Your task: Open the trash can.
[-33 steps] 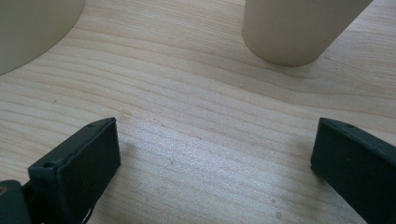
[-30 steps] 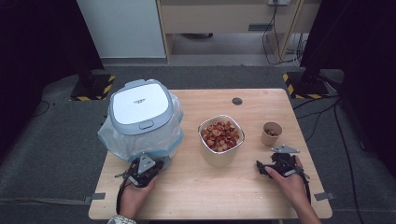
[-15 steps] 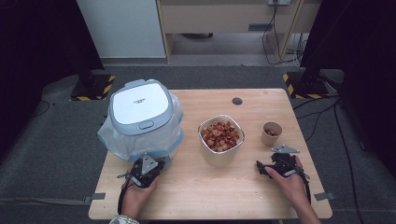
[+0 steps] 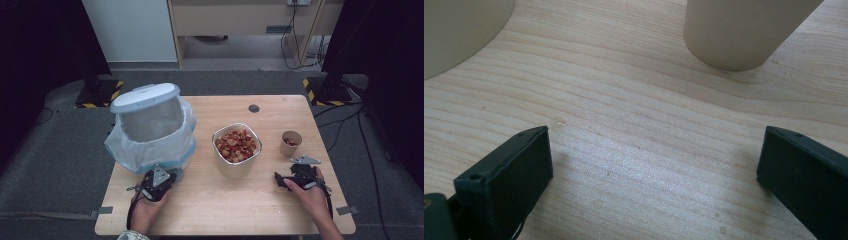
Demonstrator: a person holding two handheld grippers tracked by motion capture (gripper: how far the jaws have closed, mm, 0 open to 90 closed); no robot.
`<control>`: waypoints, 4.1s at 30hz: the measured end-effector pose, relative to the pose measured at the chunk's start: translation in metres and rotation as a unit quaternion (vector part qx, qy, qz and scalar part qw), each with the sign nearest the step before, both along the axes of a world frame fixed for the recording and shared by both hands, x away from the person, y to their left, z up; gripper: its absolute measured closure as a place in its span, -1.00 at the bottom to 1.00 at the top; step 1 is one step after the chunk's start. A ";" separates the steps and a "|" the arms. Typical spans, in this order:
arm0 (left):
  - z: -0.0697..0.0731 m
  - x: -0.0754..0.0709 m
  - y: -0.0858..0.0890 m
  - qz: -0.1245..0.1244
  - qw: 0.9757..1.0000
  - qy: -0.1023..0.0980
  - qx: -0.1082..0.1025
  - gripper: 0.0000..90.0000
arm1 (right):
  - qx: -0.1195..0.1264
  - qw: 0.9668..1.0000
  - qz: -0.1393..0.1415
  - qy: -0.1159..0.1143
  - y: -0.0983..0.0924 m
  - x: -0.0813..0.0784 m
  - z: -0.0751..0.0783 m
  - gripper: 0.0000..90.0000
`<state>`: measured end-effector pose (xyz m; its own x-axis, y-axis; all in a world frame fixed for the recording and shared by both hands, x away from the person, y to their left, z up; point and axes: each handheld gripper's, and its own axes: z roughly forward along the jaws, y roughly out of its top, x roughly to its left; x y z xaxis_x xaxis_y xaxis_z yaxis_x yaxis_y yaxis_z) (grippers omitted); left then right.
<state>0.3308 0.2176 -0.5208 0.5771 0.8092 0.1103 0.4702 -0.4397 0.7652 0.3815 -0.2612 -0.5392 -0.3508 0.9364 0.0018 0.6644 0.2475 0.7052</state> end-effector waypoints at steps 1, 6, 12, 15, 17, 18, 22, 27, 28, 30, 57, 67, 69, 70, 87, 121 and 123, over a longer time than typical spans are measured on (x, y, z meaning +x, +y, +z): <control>0.000 0.000 0.000 0.000 1.000 0.002 0.000 0.92 | 0.000 1.000 -0.001 0.000 0.000 0.000 0.000 -0.96; -0.002 0.001 -0.001 -0.002 1.000 0.005 0.005 0.92 | 0.000 1.000 -0.001 0.000 0.000 0.000 0.000 -0.96; -0.002 0.002 0.000 -0.002 1.000 0.008 0.000 0.92 | 0.005 1.000 -0.005 0.000 0.000 0.000 0.001 -0.92; -0.003 0.002 0.001 -0.002 1.000 0.008 -0.001 0.92 | 0.013 1.000 -0.009 0.002 -0.002 0.000 0.002 -0.89; -0.002 0.001 0.000 -0.001 1.000 0.007 0.001 0.92 | 0.015 1.000 -0.017 0.001 -0.003 0.000 0.003 -0.89; -0.002 0.001 0.000 -0.001 1.000 0.007 0.001 0.92 | 0.017 1.000 -0.019 -0.001 -0.004 0.000 0.004 -0.88; -0.003 0.002 0.001 -0.001 1.000 0.008 -0.003 0.92 | 0.016 0.999 -0.033 -0.017 -0.007 0.000 0.009 -0.86; -0.003 0.002 0.001 -0.001 1.000 0.007 -0.003 0.92 | 0.028 0.997 -0.053 -0.038 -0.011 0.005 0.021 -0.86; -0.003 0.001 0.000 -0.001 1.000 0.007 -0.003 0.92 | 0.028 0.997 -0.054 -0.039 -0.011 0.006 0.023 -0.85; -0.003 0.001 0.000 0.000 1.000 0.007 -0.003 0.92 | 0.032 0.997 -0.062 -0.045 -0.011 0.008 0.027 -0.85; -0.003 0.002 0.002 0.000 1.000 0.009 -0.009 0.92 | 0.027 0.994 -0.075 -0.076 -0.007 0.055 0.045 -0.86; -0.003 0.002 0.002 0.001 1.000 0.010 -0.012 0.92 | 0.058 0.991 -0.088 -0.083 -0.010 0.069 0.032 -0.78; -0.003 0.002 0.002 0.001 1.000 0.010 -0.011 0.92 | 0.061 0.991 -0.090 -0.082 -0.009 0.070 0.029 -0.77; -0.003 0.002 0.002 0.001 1.000 0.010 -0.011 0.92 | 0.061 0.991 -0.089 -0.080 -0.009 0.071 0.028 -0.76; -0.003 0.002 0.002 0.001 1.000 0.011 -0.013 0.92 | 0.059 0.989 -0.082 -0.106 -0.008 0.076 0.023 -0.51; -0.003 0.002 0.002 0.003 1.000 0.012 -0.014 0.92 | 0.036 0.988 -0.027 -0.148 -0.013 0.068 0.081 -0.38; -0.003 0.002 0.002 0.003 1.000 0.011 -0.013 0.92 | 0.033 0.988 -0.024 -0.151 -0.012 0.069 0.085 -0.38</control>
